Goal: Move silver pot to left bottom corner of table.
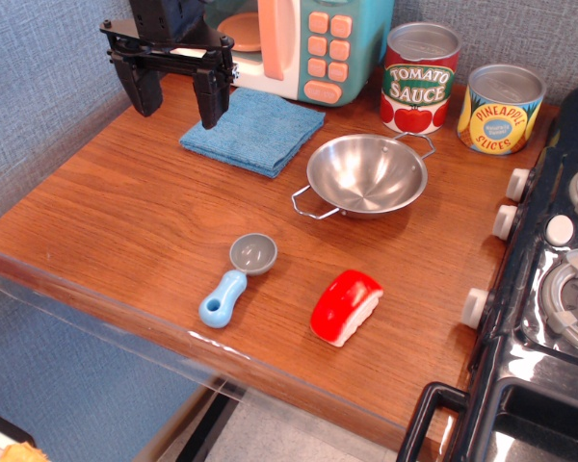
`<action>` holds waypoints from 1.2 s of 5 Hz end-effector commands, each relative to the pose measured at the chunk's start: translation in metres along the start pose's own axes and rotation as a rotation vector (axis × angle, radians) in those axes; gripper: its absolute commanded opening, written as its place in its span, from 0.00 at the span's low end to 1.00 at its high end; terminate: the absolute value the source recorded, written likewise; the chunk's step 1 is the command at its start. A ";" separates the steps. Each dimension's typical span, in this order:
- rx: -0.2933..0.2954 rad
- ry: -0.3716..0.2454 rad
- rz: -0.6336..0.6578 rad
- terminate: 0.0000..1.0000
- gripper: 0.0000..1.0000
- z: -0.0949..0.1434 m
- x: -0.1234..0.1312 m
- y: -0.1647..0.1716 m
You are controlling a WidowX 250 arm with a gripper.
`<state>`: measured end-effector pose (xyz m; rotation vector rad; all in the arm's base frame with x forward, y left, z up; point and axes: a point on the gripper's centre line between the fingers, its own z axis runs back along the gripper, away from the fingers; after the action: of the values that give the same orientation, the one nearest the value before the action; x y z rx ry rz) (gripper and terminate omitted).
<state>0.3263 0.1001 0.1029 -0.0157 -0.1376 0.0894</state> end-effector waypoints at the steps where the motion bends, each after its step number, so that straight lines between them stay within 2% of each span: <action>1: 0.000 0.000 0.000 0.00 1.00 0.000 0.000 0.000; 2: -0.007 -0.001 0.007 0.00 1.00 -0.013 0.011 -0.017; 4: -0.014 0.042 -0.042 0.00 1.00 -0.043 0.040 -0.064; 6: -0.017 0.039 -0.085 0.00 1.00 -0.060 0.064 -0.095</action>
<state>0.4002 0.0102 0.0316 -0.0312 -0.0366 0.0092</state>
